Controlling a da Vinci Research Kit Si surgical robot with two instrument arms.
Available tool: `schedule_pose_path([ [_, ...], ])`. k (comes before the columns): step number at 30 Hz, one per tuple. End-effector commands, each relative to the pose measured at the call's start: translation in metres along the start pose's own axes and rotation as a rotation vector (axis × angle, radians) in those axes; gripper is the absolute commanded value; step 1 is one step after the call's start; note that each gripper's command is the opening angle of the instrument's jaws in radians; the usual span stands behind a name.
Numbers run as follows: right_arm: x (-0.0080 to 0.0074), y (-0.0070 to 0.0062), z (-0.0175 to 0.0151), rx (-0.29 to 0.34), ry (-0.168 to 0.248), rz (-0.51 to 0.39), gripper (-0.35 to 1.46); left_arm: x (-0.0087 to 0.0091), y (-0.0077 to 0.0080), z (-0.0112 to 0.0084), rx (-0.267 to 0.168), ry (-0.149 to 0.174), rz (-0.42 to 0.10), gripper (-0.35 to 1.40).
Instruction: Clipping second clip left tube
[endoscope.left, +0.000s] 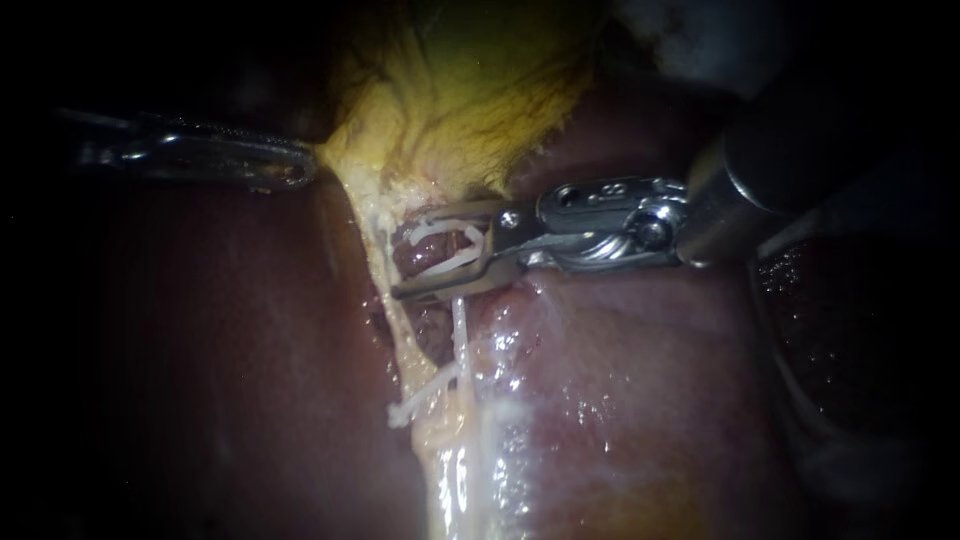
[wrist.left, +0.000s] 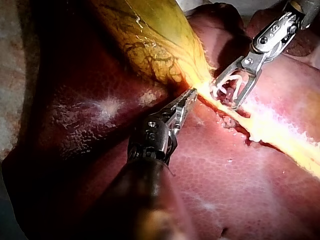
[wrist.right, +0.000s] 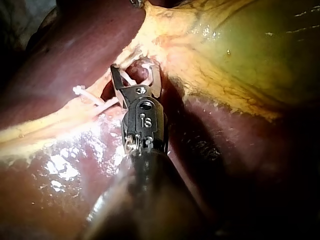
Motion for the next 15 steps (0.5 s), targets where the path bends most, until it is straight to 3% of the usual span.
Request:
schedule_pose_path([
  [1, -0.0001, -0.0002, 0.0001, 0.018, 0.0, 0.007, 0.54, 0.0, 0.0, 0.0, 0.001, 0.0, 0.0, -0.35],
  [8, -0.0007, -0.0008, 0.0003, 0.162, 0.001, 0.077, 0.54, 0.0, 0.0, 0.0, 0.0, 0.0, 0.0, -0.35],
  [15, -0.0023, 0.0004, 0.0004, 0.263, 0.016, 0.165, 0.54, 0.0001, 0.0, 0.0, 0.0, 0.0, 0.0, -0.35],
])
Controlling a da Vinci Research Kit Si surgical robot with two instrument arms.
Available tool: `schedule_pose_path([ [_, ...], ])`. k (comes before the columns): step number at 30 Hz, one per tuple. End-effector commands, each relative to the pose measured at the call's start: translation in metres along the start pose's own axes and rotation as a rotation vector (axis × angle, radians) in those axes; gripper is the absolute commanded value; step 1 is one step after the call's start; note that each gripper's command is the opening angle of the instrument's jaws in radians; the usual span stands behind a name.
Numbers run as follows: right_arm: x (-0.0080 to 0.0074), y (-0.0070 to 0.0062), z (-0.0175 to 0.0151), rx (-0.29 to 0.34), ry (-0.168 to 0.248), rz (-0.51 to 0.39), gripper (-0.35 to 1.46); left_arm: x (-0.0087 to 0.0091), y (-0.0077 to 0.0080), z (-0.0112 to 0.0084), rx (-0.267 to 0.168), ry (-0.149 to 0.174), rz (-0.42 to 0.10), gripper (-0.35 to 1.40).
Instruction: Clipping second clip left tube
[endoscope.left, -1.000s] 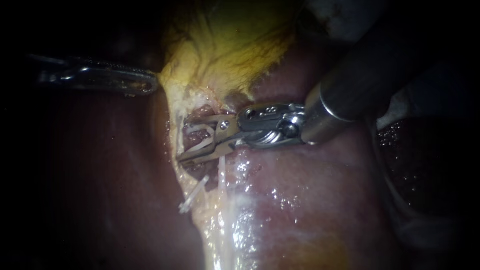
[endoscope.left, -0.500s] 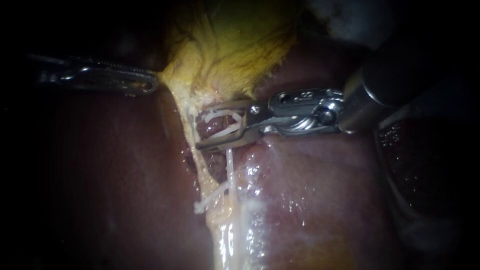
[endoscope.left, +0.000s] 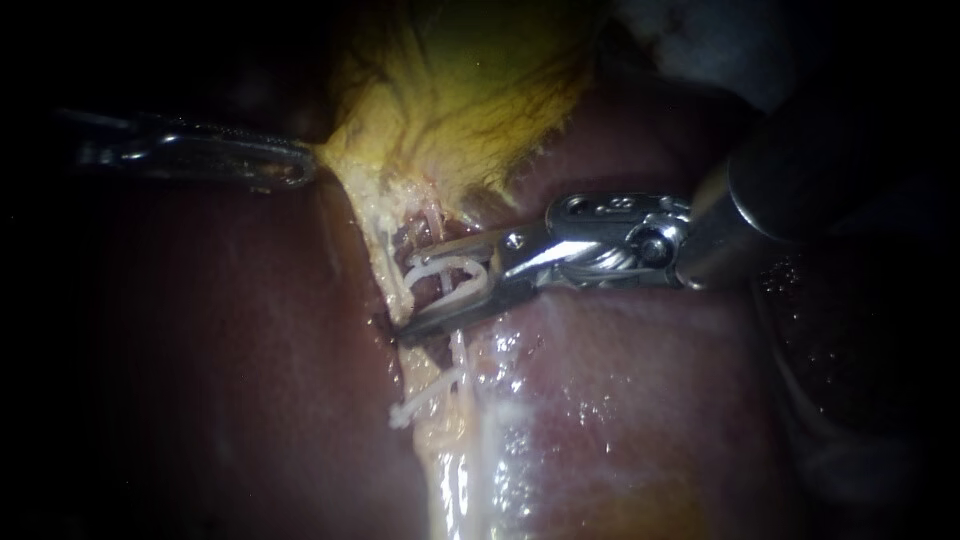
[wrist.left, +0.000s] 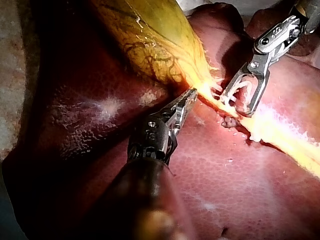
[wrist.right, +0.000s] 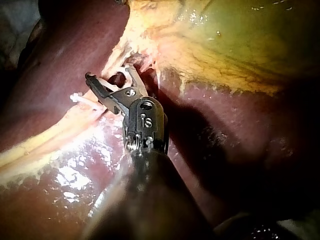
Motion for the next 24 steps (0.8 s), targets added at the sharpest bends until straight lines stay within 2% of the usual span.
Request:
schedule_pose_path([
  [1, -0.0003, 0.0004, 0.0, 0.014, -0.004, 0.011, 0.54, 0.0, 0.0, 0.0, 0.0, 0.0, 0.0, -0.35],
  [7, -0.0023, 0.002, 0.0006, 0.068, -0.014, 0.057, 0.55, 0.0001, 0.0, 0.0, -0.001, 0.0, 0.0, -0.35],
  [11, -0.004, 0.0025, 0.0015, 0.097, -0.028, 0.078, 0.56, 0.0001, 0.0, 0.0001, -0.001, 0.0, 0.0, -0.35],
  [14, -0.005, 0.0027, 0.0021, 0.133, -0.02, 0.099, 0.56, 0.0001, 0.0, 0.0001, -0.001, 0.0, 0.001, -0.35],
  [18, -0.0054, 0.0031, 0.0025, 0.196, 0.002, 0.122, 0.57, 0.0002, 0.0, 0.0001, -0.001, 0.0, 0.001, -0.35],
  [24, -0.0049, 0.0039, 0.0032, 0.291, 0.049, 0.165, 0.57, 0.0002, 0.0, 0.0001, -0.001, 0.0, 0.001, -0.35],
])
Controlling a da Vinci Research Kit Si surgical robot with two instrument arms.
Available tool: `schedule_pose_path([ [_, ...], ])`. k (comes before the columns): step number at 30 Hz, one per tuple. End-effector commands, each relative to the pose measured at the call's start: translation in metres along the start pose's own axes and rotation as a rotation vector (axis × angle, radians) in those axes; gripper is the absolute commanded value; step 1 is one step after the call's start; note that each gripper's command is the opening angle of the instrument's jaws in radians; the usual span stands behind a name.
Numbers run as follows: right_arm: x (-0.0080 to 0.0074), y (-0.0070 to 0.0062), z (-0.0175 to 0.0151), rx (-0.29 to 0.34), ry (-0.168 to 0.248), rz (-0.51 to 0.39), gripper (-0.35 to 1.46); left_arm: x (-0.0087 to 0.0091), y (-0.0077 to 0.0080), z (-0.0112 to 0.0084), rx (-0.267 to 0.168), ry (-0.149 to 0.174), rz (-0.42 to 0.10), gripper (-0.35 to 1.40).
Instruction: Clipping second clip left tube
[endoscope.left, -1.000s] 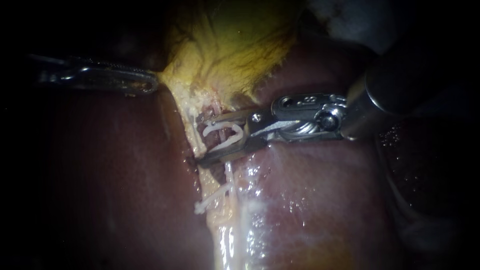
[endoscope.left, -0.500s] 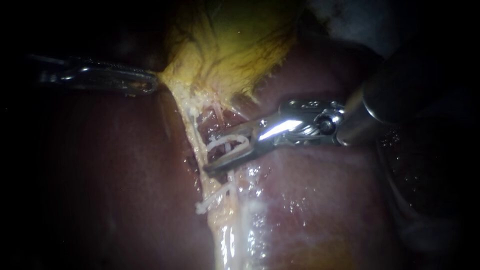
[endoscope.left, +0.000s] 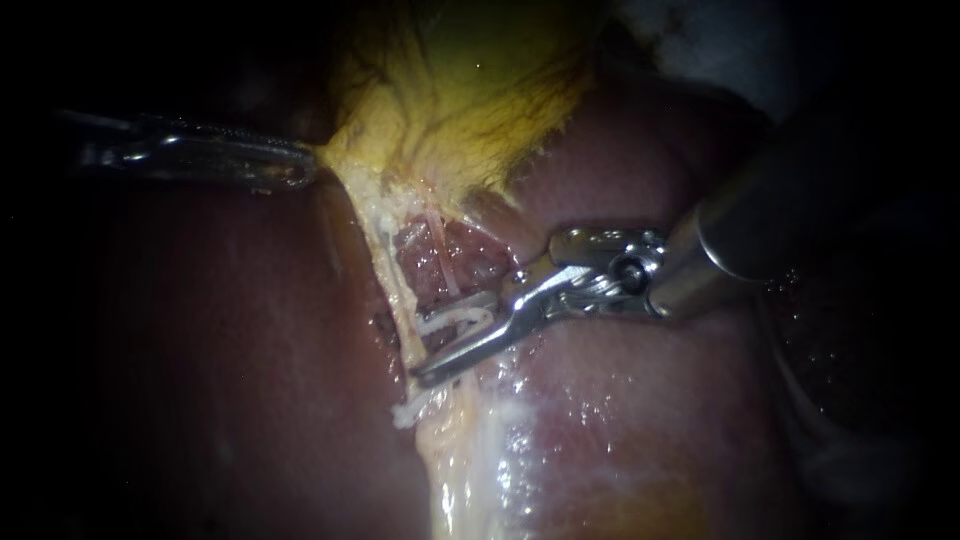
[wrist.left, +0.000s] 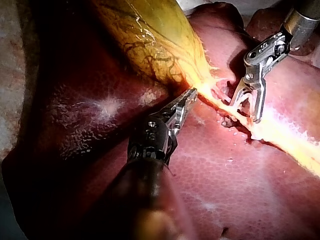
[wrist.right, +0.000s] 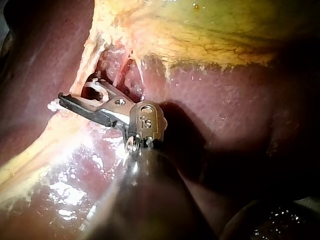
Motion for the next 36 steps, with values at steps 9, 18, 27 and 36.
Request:
schedule_pose_path([
  [9, 0.0, -0.0009, 0.0015, 0.071, 0.051, 0.028, 0.57, 0.0, 0.0, 0.0, 0.0, 0.0, 0.0, -0.35],
  [18, -0.0007, -0.003, 0.0028, 0.185, 0.075, 0.041, 0.54, 0.0, 0.0, 0.0, 0.0, 0.0, 0.0, -0.35],
  [27, -0.0011, -0.0041, 0.0033, 0.22, 0.042, 0.036, 0.5, 0.0, 0.0, 0.0, 0.0, 0.0, 0.0, -0.35],
  [36, -0.0008, -0.004, 0.0035, 0.219, 0.044, 0.037, 0.18, 0.0, 0.0, 0.0, 0.0, 0.0, 0.0, -0.35],
])
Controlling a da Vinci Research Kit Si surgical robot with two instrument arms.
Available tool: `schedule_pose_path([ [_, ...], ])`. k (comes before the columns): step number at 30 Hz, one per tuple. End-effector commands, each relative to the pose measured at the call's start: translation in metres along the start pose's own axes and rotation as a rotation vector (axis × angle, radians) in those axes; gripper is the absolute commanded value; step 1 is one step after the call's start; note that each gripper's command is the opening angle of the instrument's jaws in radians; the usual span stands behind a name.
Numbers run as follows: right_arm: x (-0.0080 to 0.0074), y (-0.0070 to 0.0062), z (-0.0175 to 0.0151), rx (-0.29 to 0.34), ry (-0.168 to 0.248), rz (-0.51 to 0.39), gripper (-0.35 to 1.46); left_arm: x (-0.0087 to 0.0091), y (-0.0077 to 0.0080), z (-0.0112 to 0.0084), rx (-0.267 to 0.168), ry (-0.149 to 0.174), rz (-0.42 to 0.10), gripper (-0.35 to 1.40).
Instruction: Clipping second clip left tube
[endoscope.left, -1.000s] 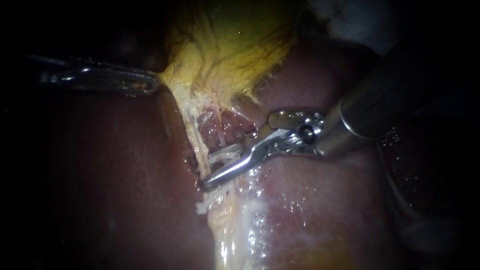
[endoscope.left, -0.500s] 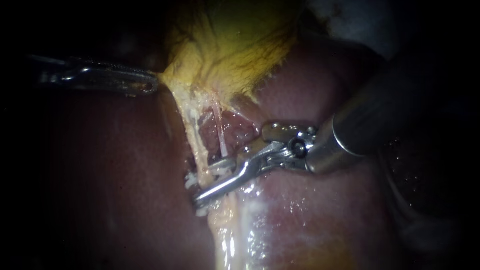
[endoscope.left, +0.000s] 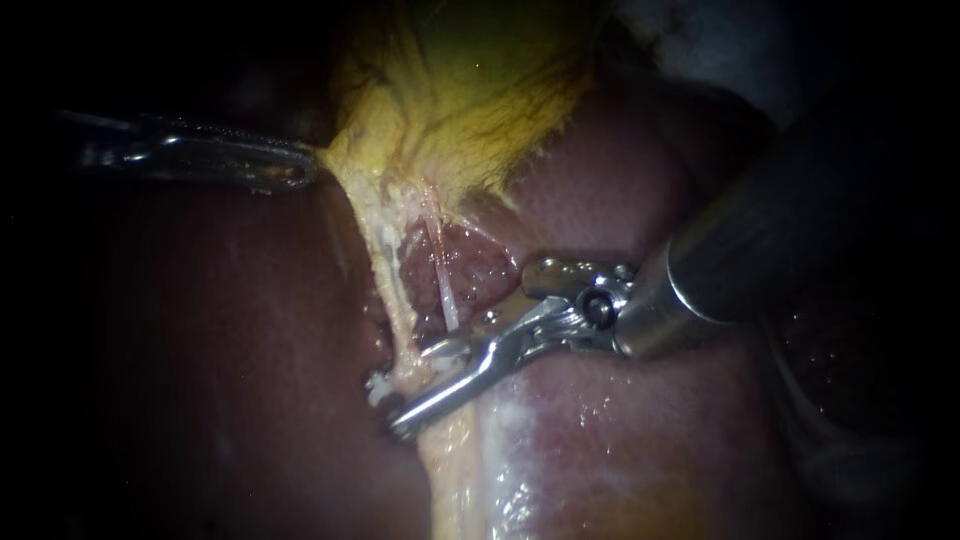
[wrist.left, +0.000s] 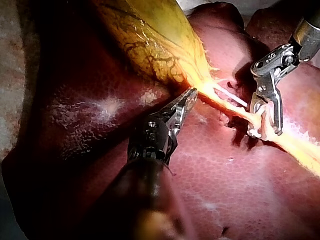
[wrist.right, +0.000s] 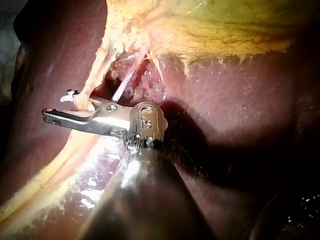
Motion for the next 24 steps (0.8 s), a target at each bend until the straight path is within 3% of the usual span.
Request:
schedule_pose_path([
  [1, 0.0, 0.0001, 0.0001, -0.001, 0.001, 0.0, 0.09, 0.0, 0.0, 0.0, 0.0, 0.0, 0.0, -0.35],
  [8, -0.0001, 0.0001, 0.0001, -0.001, 0.0, 0.0, -0.35, 0.0, 0.0, 0.0, 0.0, 0.0, 0.0, -0.35],
  [24, -0.0016, 0.0012, 0.0009, 0.0, -0.014, 0.001, -0.35, 0.0, 0.0, 0.0001, 0.0, 0.0, 0.0, -0.35],
])
